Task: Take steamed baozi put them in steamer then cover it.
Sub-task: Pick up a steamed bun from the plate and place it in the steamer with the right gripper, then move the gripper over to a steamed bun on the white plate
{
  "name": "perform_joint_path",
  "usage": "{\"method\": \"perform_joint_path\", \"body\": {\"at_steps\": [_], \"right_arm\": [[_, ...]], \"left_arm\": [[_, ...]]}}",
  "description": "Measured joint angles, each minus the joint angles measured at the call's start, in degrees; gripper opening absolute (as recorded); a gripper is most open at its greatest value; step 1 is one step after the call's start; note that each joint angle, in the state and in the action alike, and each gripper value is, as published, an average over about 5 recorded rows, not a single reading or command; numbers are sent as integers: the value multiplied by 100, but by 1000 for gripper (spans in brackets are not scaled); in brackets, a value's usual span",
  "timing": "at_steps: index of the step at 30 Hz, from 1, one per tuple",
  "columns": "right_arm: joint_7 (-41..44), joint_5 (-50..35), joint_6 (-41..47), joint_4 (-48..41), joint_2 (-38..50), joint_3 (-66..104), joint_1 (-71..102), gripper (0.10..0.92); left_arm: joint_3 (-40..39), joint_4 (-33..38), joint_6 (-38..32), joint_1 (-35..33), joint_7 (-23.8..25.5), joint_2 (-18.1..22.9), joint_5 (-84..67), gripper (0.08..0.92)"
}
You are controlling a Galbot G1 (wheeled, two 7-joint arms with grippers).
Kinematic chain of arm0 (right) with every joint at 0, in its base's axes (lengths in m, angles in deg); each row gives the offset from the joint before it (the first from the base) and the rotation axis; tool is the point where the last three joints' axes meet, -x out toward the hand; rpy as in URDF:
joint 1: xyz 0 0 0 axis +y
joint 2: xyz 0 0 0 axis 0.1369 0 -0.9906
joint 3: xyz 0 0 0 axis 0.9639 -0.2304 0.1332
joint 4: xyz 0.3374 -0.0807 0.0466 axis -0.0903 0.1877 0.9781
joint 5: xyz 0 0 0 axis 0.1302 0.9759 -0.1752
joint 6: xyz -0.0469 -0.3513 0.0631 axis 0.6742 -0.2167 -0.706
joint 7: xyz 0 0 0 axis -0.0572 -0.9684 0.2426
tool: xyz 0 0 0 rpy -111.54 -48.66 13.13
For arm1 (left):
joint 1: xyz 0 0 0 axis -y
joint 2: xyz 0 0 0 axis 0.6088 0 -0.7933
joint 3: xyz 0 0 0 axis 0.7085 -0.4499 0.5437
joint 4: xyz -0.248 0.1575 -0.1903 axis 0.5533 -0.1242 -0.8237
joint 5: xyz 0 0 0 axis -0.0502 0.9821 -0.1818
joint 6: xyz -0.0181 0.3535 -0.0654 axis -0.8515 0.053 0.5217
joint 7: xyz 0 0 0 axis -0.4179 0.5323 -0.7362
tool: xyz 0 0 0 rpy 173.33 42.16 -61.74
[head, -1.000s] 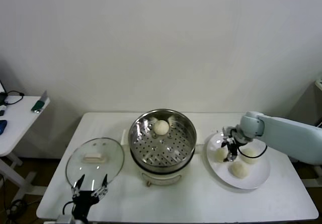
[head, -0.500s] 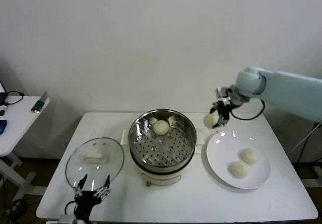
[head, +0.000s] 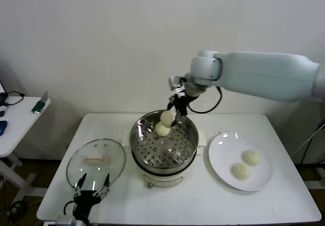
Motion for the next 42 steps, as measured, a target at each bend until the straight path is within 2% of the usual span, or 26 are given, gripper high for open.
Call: {"method": "perform_joint_path", "body": {"at_steps": [17, 26, 34, 42], "right_arm": [[-207, 170, 93, -920, -1128, -20, 964, 680], [-240, 349, 60, -990, -1190, 34, 1081, 817], [10, 600, -178, -647, -709, 43, 700, 823], [511, 741, -510, 154, 608, -392, -217, 823]], "left_arm": [[57, -25, -22, -12, -15, 19, 14, 823], [47, -36, -24, -11, -21, 42, 32, 823], [30, -62, 4, 34, -19, 61, 38, 823], [5, -144, 65, 167, 0, 60, 33, 823]]}}
